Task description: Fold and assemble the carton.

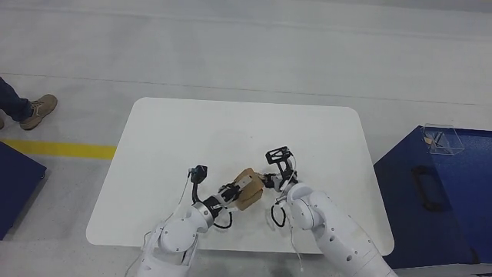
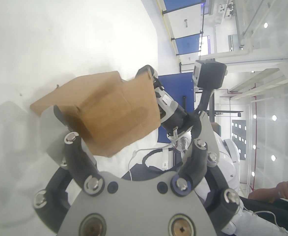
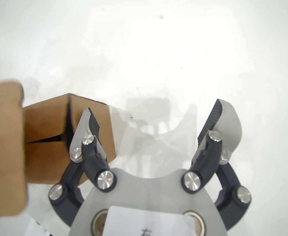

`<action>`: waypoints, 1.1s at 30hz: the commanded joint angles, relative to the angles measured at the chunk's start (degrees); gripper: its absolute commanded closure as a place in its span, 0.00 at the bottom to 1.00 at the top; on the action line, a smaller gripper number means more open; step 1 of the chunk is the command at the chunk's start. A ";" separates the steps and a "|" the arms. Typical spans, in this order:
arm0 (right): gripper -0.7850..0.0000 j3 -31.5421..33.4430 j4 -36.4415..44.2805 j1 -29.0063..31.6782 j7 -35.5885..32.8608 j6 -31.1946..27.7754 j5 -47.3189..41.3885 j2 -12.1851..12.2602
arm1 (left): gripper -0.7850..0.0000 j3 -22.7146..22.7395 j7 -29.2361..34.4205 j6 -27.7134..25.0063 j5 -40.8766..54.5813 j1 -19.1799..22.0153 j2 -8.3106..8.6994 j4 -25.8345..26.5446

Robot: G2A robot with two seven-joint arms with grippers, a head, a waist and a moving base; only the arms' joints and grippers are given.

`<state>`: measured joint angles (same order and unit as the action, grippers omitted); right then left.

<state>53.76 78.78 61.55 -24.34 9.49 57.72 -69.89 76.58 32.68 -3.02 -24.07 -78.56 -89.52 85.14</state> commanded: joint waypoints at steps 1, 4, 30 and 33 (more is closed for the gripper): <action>0.00 1.30 0.98 0.63 0.21 0.04 -0.03 0.19 | 0.00 0.67 0.48 0.69 0.82 -0.49 0.26 0.00; 0.00 3.31 3.39 2.11 0.42 -0.10 0.03 0.55 | 0.00 2.13 1.58 0.59 2.08 -1.48 0.76 0.43; 0.00 6.02 7.79 5.56 1.86 -5.75 1.60 0.31 | 0.24 -1.42 -0.03 0.47 8.22 1.70 2.05 -6.43; 0.00 6.18 7.30 5.33 1.87 -5.94 1.72 0.18 | 0.24 -1.90 -0.29 0.50 8.55 1.83 2.18 -6.24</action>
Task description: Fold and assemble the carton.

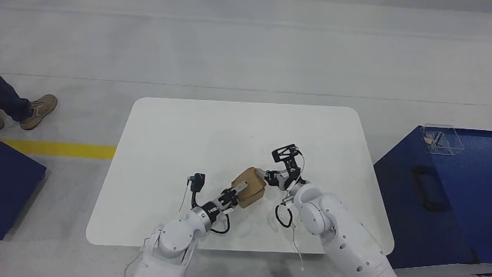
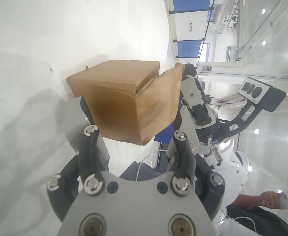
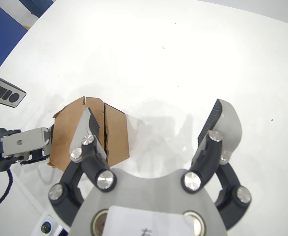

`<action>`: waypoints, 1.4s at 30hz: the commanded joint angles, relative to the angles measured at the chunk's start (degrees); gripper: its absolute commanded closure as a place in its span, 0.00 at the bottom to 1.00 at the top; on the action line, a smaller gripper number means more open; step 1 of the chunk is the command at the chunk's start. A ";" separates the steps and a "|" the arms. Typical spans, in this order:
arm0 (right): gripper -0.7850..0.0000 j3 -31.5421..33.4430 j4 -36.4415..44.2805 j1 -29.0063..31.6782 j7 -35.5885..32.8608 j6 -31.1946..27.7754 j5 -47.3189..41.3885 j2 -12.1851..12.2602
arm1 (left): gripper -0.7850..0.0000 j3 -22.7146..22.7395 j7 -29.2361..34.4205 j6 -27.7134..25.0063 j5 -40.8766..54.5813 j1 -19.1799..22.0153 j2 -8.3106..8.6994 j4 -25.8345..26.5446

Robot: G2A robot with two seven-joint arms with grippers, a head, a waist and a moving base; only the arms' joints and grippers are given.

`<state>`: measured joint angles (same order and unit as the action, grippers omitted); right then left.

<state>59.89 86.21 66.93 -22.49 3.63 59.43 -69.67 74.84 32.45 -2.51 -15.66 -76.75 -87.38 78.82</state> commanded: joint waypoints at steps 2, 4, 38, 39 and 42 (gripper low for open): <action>0.00 0.13 -0.55 -0.19 0.00 -0.25 -0.02 -0.13 | 0.28 -0.40 -0.20 0.00 0.34 0.04 0.14 0.22; 0.00 0.21 -0.84 -0.29 0.30 -0.10 -0.16 -0.26 | 0.29 -0.57 -0.31 0.07 0.44 0.05 0.26 0.29; 0.00 -0.67 -2.55 -0.39 -0.67 0.09 2.38 -1.99 | 0.44 -3.50 -1.58 0.40 1.84 0.66 2.08 0.39; 0.00 -0.61 -2.61 -0.42 -0.69 0.05 2.42 -2.03 | 0.45 -3.60 -1.64 0.54 1.66 0.71 2.14 0.44; 0.00 -0.45 -2.93 -0.52 -0.74 0.03 2.40 -2.15 | 0.43 -3.98 -2.03 1.15 0.91 0.89 2.29 0.57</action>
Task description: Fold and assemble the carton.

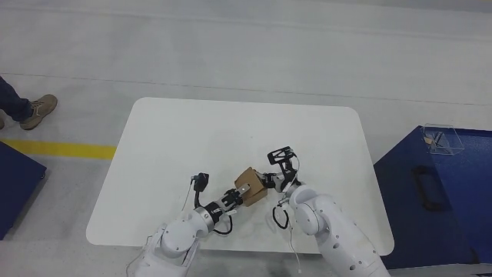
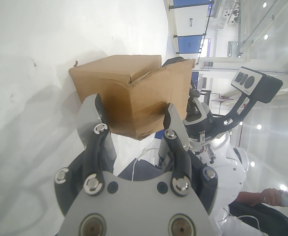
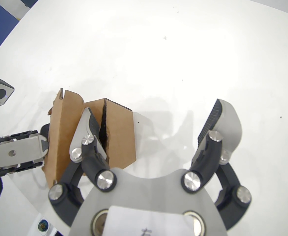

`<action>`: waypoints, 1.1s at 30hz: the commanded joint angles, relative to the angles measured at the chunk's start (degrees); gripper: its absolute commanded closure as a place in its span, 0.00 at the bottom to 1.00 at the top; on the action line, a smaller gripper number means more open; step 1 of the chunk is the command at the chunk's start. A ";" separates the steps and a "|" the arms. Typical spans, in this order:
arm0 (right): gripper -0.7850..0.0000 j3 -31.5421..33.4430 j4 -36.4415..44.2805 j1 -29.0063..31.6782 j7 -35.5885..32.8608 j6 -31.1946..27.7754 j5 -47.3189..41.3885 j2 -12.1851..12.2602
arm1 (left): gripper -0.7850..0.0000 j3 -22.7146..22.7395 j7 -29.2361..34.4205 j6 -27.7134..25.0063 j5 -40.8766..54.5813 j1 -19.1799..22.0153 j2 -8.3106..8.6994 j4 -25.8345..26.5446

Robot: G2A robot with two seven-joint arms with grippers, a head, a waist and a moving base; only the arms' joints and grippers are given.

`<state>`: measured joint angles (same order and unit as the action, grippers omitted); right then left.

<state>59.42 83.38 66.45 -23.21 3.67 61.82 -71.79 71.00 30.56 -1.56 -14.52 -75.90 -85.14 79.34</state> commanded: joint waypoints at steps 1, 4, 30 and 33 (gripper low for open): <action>0.00 0.09 -0.22 -0.07 0.03 0.03 -0.01 -0.08 | 0.43 -0.30 -0.36 0.35 -0.49 0.11 0.08 0.10; 0.00 0.23 -0.71 -0.20 -0.13 0.08 -0.15 -0.22 | 0.44 -0.83 -1.13 1.13 -1.80 0.19 0.21 0.28; 0.00 2.66 -1.88 0.10 -0.50 -0.97 -1.17 -0.83 | 0.41 -3.31 -2.31 3.12 -1.51 2.15 0.97 -1.27; 0.00 3.01 -1.88 0.18 -0.68 -1.03 -1.08 -0.85 | 0.41 -3.55 -2.36 3.16 -1.57 2.35 1.06 -1.51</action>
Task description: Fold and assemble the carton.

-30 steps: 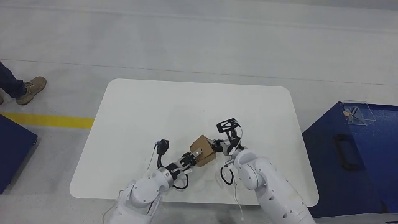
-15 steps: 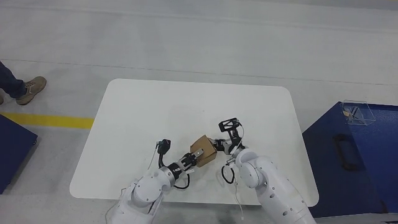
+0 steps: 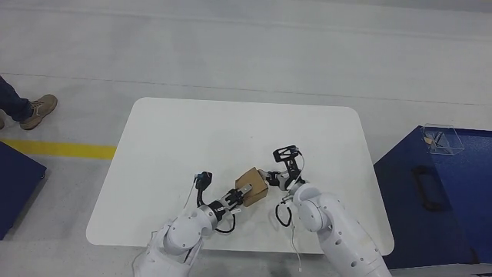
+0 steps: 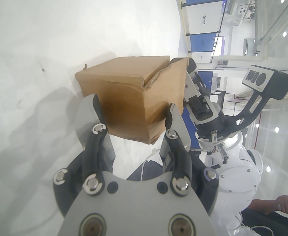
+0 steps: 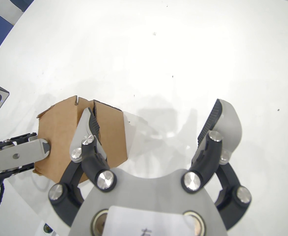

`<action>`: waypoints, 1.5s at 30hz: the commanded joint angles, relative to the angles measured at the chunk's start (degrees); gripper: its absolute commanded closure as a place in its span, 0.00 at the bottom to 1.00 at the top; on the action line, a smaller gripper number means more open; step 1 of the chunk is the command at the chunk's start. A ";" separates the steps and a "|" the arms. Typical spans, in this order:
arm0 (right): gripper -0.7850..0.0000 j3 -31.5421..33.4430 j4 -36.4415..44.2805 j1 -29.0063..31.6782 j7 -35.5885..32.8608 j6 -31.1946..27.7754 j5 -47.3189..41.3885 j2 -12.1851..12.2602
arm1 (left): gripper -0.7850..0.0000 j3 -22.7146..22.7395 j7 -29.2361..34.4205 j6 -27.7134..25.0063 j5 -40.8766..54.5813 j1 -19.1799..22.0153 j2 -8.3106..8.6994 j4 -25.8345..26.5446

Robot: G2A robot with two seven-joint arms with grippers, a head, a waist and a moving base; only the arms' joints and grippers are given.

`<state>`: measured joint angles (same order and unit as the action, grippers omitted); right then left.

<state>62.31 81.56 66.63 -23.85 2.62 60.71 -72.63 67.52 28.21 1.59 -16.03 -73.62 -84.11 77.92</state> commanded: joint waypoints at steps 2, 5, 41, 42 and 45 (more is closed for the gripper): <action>0.00 0.29 -0.28 -0.08 -0.37 -0.02 -0.04 -0.04 | 0.42 -0.20 -0.11 0.08 -0.01 0.23 0.08 -0.32; 0.00 0.31 -0.46 -0.22 -0.63 0.07 0.06 -0.14 | 0.42 -0.46 -0.28 0.31 -0.01 0.53 0.14 -0.67; 0.00 3.81 5.94 4.23 -0.92 -1.69 0.55 -0.10 | 0.00 2.97 -14.94 -15.91 -28.28 -9.46 3.91 19.10; 0.00 4.38 6.47 4.71 -0.75 -1.85 -0.04 -0.03 | 0.00 2.97 -14.94 -15.91 -28.28 -9.46 3.91 19.10; 0.00 4.88 6.83 5.10 -0.90 -2.09 -0.57 0.04 | 0.00 2.97 -14.94 -15.91 -28.28 -9.46 3.91 19.10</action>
<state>67.23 88.44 71.76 -24.71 0.53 60.11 -72.59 70.49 13.24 -14.36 -45.15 -83.08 -80.19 97.03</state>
